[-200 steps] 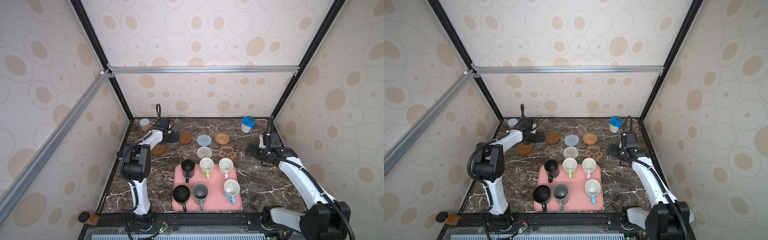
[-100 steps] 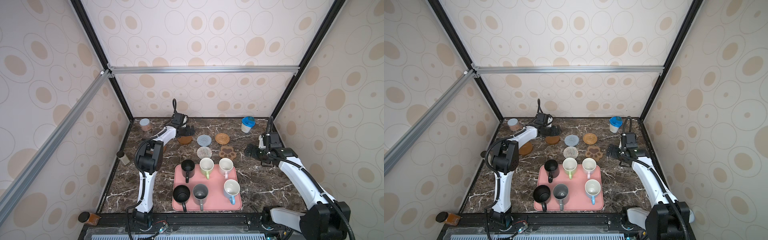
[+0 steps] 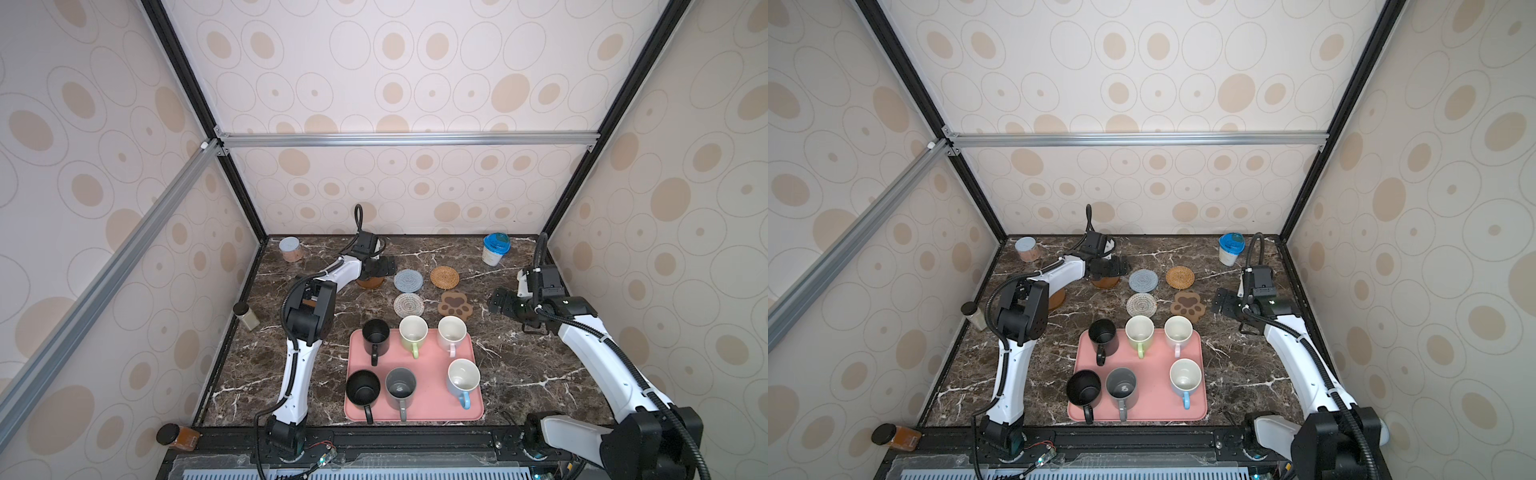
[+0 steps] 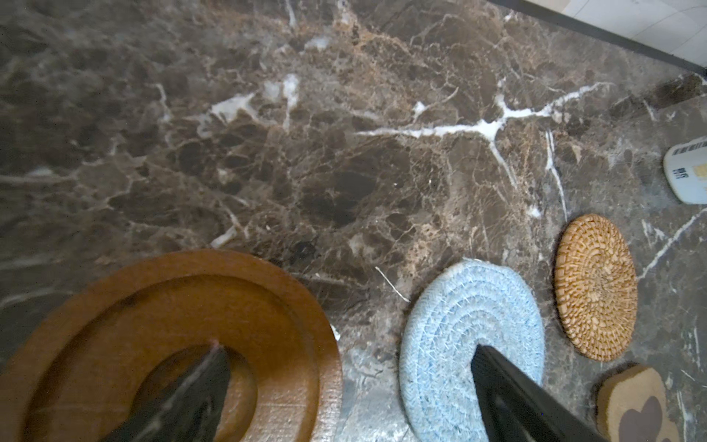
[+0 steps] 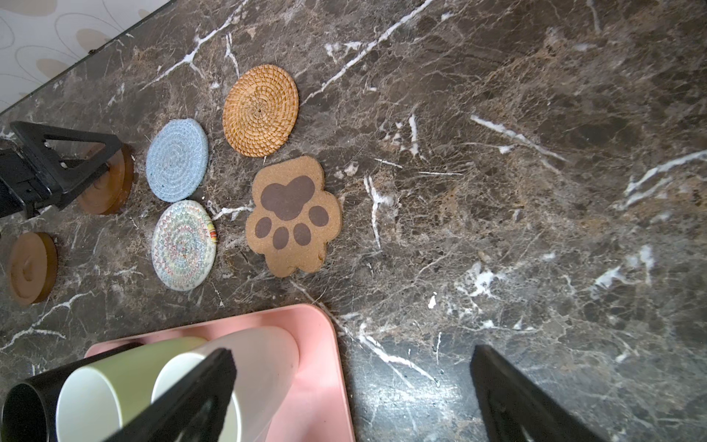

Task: Place cups on coasters
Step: Move the coaster to the top-center of the table.

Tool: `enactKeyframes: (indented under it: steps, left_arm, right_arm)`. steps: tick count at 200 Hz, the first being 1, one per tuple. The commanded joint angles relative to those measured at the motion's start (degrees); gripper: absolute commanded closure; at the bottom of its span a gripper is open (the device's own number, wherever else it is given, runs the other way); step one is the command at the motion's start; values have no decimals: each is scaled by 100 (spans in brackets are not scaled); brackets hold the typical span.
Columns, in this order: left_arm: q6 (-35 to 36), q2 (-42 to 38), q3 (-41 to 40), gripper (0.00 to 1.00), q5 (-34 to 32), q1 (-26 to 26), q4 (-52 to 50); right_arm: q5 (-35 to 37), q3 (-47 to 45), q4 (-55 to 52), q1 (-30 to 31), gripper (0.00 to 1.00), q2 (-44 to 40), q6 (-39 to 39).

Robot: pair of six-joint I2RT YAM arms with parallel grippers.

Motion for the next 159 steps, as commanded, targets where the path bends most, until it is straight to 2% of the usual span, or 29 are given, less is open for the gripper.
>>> enactKeyframes:
  steps: [1,75,159]
  left_arm:
    - [-107,-88,-439,0,-200,-19,-290]
    - [-180,-498,-1119,0,-199,-20,-137]
    - [-188,-1589,-2715,0,-267,4,157]
  right_arm:
    - [-42,-95,-81,5,0,-41,70]
    - [-43,-129,-52,-3,0,9,92]
    - [-147,-53,-3,0,0,146,128]
